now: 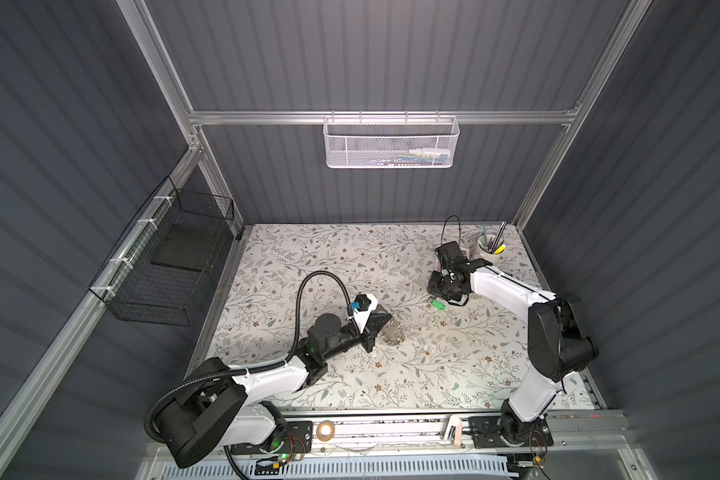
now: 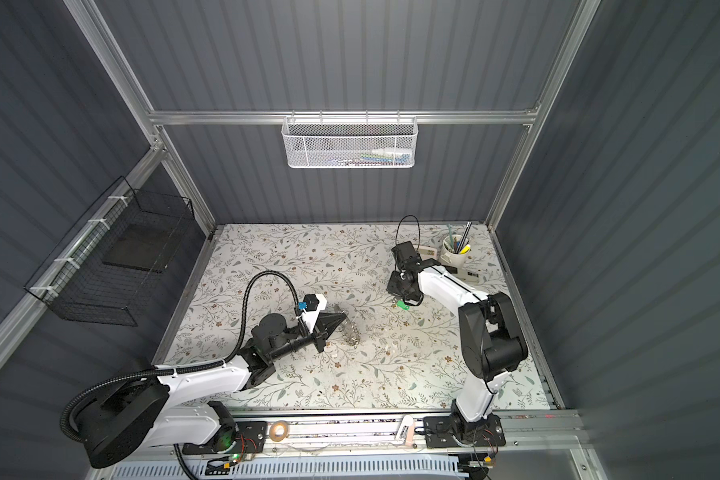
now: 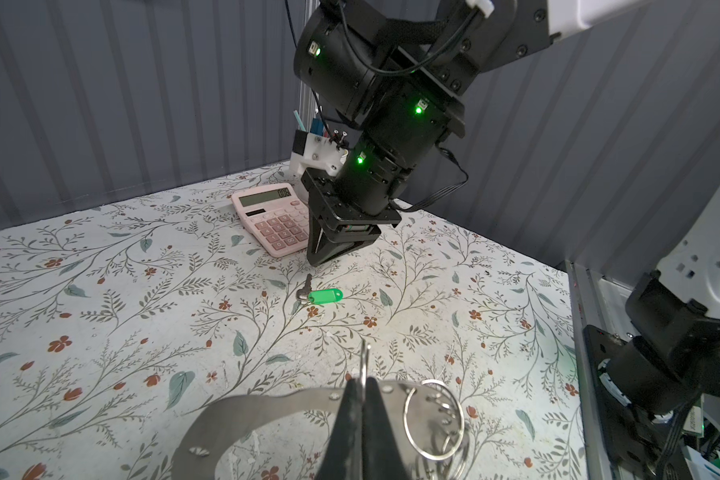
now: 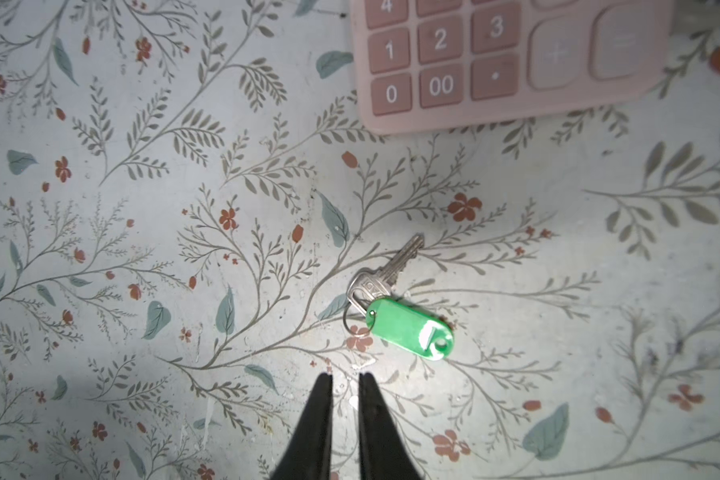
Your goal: Put the keys on the keyring
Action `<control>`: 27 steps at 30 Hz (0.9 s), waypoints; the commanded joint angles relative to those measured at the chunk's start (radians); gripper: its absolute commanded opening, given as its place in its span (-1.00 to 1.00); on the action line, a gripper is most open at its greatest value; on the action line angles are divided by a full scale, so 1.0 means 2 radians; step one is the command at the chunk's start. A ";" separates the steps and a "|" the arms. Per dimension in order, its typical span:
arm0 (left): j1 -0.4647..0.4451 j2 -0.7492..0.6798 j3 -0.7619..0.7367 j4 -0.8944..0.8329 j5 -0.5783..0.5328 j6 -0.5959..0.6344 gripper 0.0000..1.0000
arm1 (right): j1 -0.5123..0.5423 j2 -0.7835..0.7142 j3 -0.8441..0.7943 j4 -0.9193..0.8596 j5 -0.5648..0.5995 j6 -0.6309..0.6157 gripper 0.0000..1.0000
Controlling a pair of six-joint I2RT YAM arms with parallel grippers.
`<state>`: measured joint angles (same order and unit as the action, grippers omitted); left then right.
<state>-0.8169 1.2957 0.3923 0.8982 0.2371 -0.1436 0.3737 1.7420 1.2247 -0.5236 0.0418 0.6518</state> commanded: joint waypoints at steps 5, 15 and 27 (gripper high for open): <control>-0.001 -0.013 0.007 0.023 0.009 -0.007 -1.00 | 0.054 0.068 0.060 -0.083 0.117 -0.055 -0.31; -0.001 -0.017 0.006 0.022 0.009 -0.006 -1.00 | 0.069 0.153 0.132 -0.127 0.172 -0.077 -0.24; -0.001 -0.018 0.006 0.022 0.009 -0.006 -1.00 | 0.071 0.177 0.137 -0.125 0.158 -0.085 -0.28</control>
<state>-0.8169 1.2865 0.3923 0.8982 0.2379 -0.1444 0.5125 2.0819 1.4948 -0.7559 0.3656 0.4896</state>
